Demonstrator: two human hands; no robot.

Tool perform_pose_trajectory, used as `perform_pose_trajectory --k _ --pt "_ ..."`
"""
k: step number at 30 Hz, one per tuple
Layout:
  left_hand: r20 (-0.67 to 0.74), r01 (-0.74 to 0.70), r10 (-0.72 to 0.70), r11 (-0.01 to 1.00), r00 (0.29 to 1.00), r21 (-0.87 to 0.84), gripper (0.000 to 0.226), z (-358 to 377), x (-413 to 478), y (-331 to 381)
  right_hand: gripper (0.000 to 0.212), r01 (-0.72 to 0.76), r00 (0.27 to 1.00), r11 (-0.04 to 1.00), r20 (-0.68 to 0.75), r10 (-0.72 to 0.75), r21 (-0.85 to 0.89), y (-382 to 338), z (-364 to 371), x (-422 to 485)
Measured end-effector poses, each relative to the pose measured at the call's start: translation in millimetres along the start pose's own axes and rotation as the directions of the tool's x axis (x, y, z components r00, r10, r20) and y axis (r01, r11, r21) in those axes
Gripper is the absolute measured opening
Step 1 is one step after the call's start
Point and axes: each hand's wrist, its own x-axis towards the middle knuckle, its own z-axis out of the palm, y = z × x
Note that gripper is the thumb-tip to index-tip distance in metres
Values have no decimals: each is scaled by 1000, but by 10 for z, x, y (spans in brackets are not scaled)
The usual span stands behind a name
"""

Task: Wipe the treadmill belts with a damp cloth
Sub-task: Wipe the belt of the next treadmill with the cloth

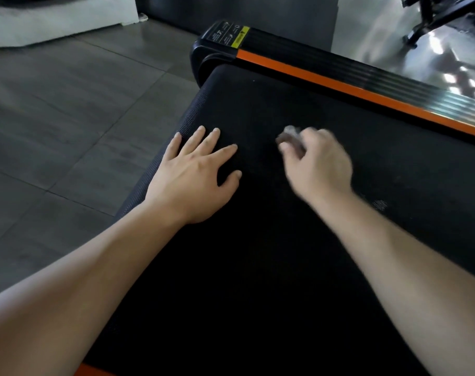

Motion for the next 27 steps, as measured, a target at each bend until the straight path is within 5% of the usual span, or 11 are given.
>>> perform_pose_trajectory --k 4,9,16,21,25,27 --pt "4 -5 5 1000 1000 17 64 4 2 -25 31 237 960 966 130 -249 102 -89 -121 -360" --pt "15 7 -7 1000 1000 0 56 -6 -1 -7 27 -50 998 998 26 51 -26 185 -172 -100" --pt "36 16 -16 1000 999 -14 51 -43 12 -8 32 302 938 931 107 -328 206 -248 -270 -951" --pt "54 25 -24 999 998 -23 52 -69 -7 8 30 -25 999 996 31 22 84 37 -297 -691" --pt "71 41 -39 999 997 -19 52 -101 -33 70 34 258 957 937 73 -282 237 -294 -314 -1294" --pt "82 56 -54 998 995 -14 52 -109 -118 111 36 286 945 935 98 -311 209 -179 -350 -1215"
